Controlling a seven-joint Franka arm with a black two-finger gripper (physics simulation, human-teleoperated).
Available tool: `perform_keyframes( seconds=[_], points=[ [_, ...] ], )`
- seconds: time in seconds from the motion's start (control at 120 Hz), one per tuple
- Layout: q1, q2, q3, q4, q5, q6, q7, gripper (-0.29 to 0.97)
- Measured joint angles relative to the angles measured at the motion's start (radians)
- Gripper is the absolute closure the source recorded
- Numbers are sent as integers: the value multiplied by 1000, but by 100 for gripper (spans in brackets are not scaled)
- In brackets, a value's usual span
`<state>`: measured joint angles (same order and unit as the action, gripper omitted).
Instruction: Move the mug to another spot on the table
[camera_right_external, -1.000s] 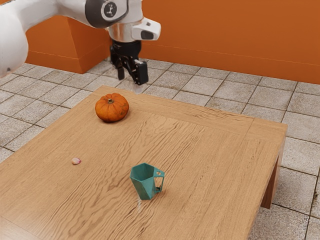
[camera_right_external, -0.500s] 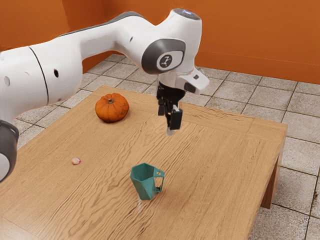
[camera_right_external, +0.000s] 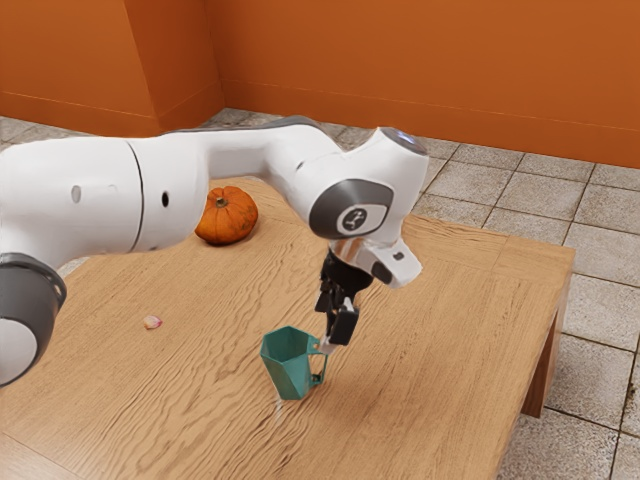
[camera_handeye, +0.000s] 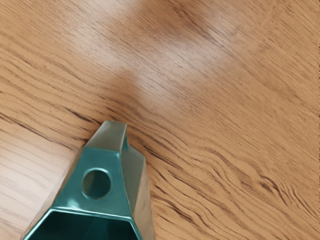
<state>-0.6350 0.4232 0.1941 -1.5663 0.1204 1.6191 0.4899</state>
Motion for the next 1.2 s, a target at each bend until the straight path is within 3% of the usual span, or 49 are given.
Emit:
perform_keyframes(
  seconds=[0.217, 0.5, 0.792, 1.2],
  points=[
    [-16, 59, -2, -10, 0, 26, 44, 0],
    [5, 120, 5, 78, 20, 33, 111, 0],
    [32, 212, 5, 98, -4, 23, 157, 0],
    [33, 242, 5, 80, -7, 29, 192, 0]
  ],
)
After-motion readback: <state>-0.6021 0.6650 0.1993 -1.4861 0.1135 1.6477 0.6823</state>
